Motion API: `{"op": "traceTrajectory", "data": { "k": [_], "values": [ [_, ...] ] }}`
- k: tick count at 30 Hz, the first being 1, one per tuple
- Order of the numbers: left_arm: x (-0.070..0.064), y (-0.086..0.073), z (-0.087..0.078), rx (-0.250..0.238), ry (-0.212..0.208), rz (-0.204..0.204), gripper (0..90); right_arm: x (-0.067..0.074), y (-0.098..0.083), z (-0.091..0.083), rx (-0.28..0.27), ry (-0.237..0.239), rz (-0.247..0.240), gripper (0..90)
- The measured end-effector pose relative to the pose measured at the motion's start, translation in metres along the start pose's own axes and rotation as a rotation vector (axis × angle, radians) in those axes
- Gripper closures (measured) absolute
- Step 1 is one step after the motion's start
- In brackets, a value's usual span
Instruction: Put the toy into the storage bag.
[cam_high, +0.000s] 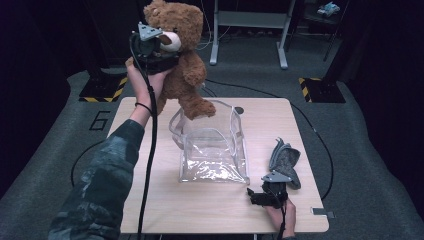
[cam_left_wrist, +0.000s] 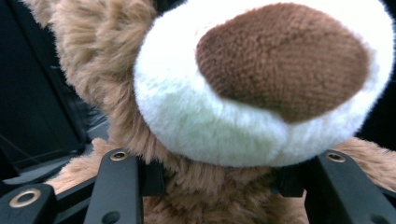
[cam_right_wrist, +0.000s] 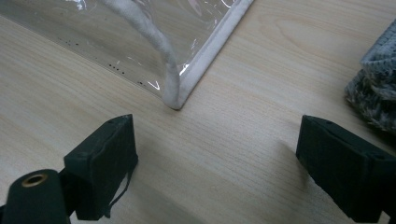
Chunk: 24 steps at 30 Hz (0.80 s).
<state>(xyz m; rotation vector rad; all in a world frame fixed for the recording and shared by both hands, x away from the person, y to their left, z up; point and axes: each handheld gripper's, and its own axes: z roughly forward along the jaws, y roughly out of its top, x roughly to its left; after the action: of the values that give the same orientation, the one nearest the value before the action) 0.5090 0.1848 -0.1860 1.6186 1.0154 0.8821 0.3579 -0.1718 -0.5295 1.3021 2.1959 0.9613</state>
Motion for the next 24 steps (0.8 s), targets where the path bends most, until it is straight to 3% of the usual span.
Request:
{"op": "traceTrajectory", "data": {
  "k": [15, 20, 24],
  "values": [
    [-0.041, -0.012, 0.034, 0.002, -0.079, -0.070, 47.5, 0.000, 0.000, 0.000, -0.006, 0.002, 0.004, 12.1],
    [-0.049, -0.020, 0.046, 0.022, -0.098, -0.081, 47.4, 0.000, 0.000, 0.000, -0.006, 0.004, 0.002, 12.5],
    [-0.051, -0.028, 0.054, 0.025, -0.111, -0.119, 47.4, 0.001, 0.000, 0.000, -0.009, -0.001, 0.005, 12.8]
  ]
}}
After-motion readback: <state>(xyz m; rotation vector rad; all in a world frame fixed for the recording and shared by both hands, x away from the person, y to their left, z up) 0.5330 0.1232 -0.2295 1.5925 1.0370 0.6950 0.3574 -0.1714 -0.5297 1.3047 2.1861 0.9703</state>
